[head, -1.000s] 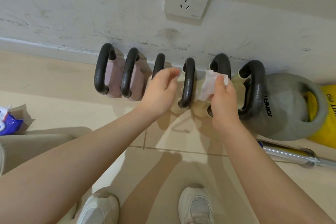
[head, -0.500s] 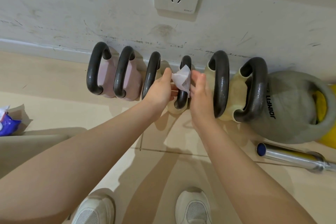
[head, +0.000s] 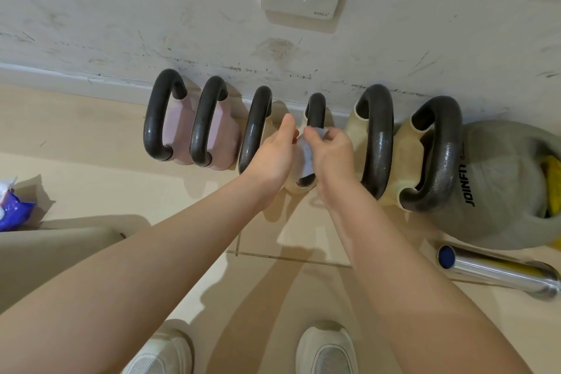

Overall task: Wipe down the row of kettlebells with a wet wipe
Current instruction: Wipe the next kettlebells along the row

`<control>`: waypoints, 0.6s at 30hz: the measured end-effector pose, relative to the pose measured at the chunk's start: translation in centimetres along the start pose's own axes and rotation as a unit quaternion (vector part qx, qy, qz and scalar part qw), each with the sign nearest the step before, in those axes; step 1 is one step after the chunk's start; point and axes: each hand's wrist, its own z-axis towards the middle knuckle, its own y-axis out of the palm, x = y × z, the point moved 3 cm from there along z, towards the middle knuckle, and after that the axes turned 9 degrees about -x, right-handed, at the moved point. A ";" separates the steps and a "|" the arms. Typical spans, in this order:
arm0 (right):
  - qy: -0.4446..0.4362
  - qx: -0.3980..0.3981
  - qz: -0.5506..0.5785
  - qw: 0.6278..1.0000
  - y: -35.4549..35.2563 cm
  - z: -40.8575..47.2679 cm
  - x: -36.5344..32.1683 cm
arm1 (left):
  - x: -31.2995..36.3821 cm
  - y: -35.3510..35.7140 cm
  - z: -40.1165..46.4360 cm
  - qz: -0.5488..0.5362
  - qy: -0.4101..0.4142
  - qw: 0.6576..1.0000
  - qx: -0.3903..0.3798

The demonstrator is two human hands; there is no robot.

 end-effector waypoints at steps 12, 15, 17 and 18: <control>0.069 -0.077 -0.007 0.995 -0.4 0.1 0.6 | -0.5 -0.1 1.6 -0.035 -0.012 0.999 -0.013; 0.101 -0.035 -0.003 0.994 -0.8 2.5 -1.7 | -0.2 -0.3 2.0 -0.058 -0.012 0.998 -0.010; 0.095 -0.023 0.021 0.995 -0.7 3.8 -2.4 | 0.4 -0.7 2.5 -0.081 -0.010 0.997 -0.006; 0.093 -0.024 0.022 0.995 -0.5 4.3 -2.2 | 0.6 -0.8 2.5 -0.086 -0.006 0.996 -0.007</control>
